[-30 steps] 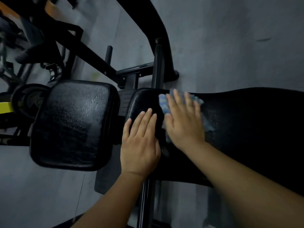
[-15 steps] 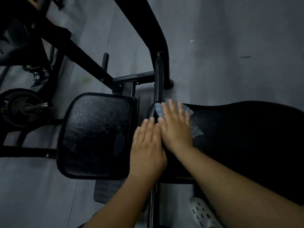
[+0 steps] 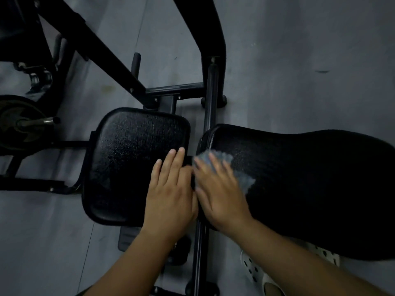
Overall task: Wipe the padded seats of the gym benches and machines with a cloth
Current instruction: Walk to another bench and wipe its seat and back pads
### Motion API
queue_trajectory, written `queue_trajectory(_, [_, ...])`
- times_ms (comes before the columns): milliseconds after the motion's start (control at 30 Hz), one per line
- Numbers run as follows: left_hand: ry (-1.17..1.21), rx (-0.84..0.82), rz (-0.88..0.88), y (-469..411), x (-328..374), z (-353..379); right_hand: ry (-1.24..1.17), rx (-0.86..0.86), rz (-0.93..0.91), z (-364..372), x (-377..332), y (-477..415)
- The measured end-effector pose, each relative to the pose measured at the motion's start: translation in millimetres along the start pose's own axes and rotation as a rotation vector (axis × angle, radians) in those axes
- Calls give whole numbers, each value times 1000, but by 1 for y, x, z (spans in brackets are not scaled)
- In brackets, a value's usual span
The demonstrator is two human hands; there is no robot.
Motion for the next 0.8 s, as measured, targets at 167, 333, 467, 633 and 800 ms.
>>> queue_trajectory(167, [-77, -71, 2, 22, -12, -3, -78, 12, 19, -4, 29, 25])
queue_trajectory(333, [-125, -51, -56, 34, -29, -26, -432, 173, 377, -27, -1, -73])
queue_trajectory(467, [-165, -33, -159, 46, -60, -44, -380, 77, 319, -5, -72, -104])
queue_trajectory(633, [-167, 10, -222, 48, -88, -64, 15, -142, -272, 24, -101, -10])
queue_trajectory(800, [-142, 22, -205, 44, -99, -77, 66, -76, 2, 13, -113, -90])
Point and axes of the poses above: each hand's wrist, its own y-axis away from the middle knuckle, its own z-axis out of the palm, x = y × z, the point moved 9 cm from there along -y, towards the middle knuckle, and after that the axes turned 11 degrees about z, right-handed, at the moved point
